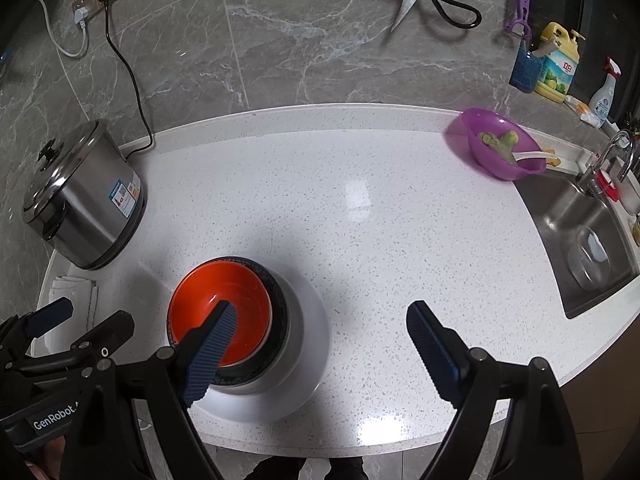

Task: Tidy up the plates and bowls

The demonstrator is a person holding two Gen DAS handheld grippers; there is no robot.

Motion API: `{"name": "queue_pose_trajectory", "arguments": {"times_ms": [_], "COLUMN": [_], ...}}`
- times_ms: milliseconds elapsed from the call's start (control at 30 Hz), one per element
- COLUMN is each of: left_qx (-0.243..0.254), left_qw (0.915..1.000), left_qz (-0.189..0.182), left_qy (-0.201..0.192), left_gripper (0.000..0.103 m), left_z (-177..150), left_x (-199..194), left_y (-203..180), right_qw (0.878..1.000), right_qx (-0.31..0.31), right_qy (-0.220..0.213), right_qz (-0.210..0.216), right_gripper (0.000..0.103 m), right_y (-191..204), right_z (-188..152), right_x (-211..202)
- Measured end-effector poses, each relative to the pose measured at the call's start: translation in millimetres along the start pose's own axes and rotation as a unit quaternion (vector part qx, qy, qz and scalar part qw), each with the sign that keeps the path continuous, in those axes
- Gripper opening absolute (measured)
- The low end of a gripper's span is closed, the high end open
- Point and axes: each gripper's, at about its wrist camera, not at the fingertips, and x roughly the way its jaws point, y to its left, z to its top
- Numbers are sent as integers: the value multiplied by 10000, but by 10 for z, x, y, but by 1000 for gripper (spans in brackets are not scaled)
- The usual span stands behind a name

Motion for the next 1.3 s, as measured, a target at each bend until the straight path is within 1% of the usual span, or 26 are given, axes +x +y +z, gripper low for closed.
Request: {"name": "queue_pose_trajectory", "arguments": {"times_ms": [700,1300], "left_qx": [82,30], "left_qw": [10000,10000], "left_qz": [-2,64], "left_qy": [-2,9], "left_gripper": [92,92], "left_z": [-46,-54], "left_x": [-26,-15], "left_y": [-40,-57], "right_qw": [10000,10000], "right_qx": [52,17], "right_qy": [-18,17], "right_qz": [-31,-2], "right_gripper": [89,89], "right_y": [31,51], "right_z": [-50,-53], "right_x": [-32,6]}}
